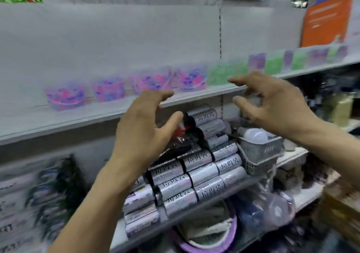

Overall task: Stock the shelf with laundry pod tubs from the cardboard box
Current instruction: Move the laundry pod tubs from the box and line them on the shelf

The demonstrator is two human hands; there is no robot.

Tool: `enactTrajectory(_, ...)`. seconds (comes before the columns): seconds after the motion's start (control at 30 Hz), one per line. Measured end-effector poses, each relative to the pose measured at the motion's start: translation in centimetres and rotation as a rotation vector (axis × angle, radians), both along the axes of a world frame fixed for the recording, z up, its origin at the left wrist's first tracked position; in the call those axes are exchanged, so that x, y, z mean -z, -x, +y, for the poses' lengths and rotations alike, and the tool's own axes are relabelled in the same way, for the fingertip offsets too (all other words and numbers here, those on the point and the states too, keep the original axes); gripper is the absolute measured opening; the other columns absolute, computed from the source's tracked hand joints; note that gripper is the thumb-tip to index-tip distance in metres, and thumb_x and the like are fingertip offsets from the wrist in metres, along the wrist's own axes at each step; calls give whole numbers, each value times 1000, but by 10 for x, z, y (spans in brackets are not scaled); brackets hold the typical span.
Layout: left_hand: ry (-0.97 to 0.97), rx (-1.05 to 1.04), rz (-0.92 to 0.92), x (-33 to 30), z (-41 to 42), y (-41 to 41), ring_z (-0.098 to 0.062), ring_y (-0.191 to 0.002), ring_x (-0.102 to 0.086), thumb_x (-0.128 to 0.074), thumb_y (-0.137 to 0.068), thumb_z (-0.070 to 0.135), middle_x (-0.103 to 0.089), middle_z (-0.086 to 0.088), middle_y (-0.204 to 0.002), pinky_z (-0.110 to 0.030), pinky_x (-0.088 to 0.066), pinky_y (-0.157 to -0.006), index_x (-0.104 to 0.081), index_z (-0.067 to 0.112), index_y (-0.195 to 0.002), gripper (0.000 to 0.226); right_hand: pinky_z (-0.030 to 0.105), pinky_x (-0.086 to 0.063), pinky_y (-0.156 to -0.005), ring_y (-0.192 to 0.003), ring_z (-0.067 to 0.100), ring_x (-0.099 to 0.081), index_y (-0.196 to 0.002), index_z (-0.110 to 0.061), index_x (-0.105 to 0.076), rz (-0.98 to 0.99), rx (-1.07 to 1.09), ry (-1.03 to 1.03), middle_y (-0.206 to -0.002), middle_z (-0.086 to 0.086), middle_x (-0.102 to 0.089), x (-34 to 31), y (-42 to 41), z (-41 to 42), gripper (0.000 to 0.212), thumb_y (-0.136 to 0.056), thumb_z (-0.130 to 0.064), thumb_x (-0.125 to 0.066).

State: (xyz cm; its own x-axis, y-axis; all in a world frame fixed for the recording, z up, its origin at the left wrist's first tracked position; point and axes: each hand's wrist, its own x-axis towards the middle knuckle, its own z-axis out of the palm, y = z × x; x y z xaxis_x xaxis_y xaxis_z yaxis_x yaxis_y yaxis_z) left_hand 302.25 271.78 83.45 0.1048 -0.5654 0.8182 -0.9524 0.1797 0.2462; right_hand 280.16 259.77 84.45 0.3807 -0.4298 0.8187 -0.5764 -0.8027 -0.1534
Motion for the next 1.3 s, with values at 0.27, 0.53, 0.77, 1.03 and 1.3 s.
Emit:
enactTrajectory(0.27,-182,220,18,66,-102,182,-17,-90,-62,-67,-84,36,-61,4,-114,-41,-53,-79,-55,25,-127,46,40,-51,-82,-96,16,-60,-122,-38,-55,165,235,-232,-115,-11,-58,46,207,-33,37,-86,-41,-54)
enactTrajectory(0.53,-447,412,-62,112,-207,334,-22,-99,-61,-65,-85,40,-57,-1,-118,-38,-50,-84,-53,32,-129,47,38,-50,-83,-93,20,-61,-133,-28,-47,179,449,-519,-119,-1,-60,87,383,-103,47,-88,-33,-59)
enactTrajectory(0.77,-675,563,-29,179,-328,440,-16,-96,-59,-63,-84,45,-57,1,-116,-42,-49,-89,-50,32,-133,53,25,-42,-84,-104,18,-59,-127,-17,-57,161,525,-767,-126,3,-60,172,507,-203,41,-87,-25,-62)
enactTrajectory(1.03,-1016,598,3,272,-501,549,-11,-104,-58,-66,-82,46,-56,5,-120,-35,-49,-91,-51,32,-131,53,28,-47,-88,-103,21,-62,-128,-13,-57,292,574,-1114,-128,5,-61,268,619,-354,43,-86,-21,-63)
enactTrajectory(1.3,-1348,544,375,370,-594,622,-10,-100,-57,-65,-87,33,-60,4,-118,-24,-44,-84,-57,21,-128,43,31,-50,-89,-99,19,-62,-119,-18,-63,259,526,-1311,-118,4,-65,364,678,-459,31,-87,-20,-62)
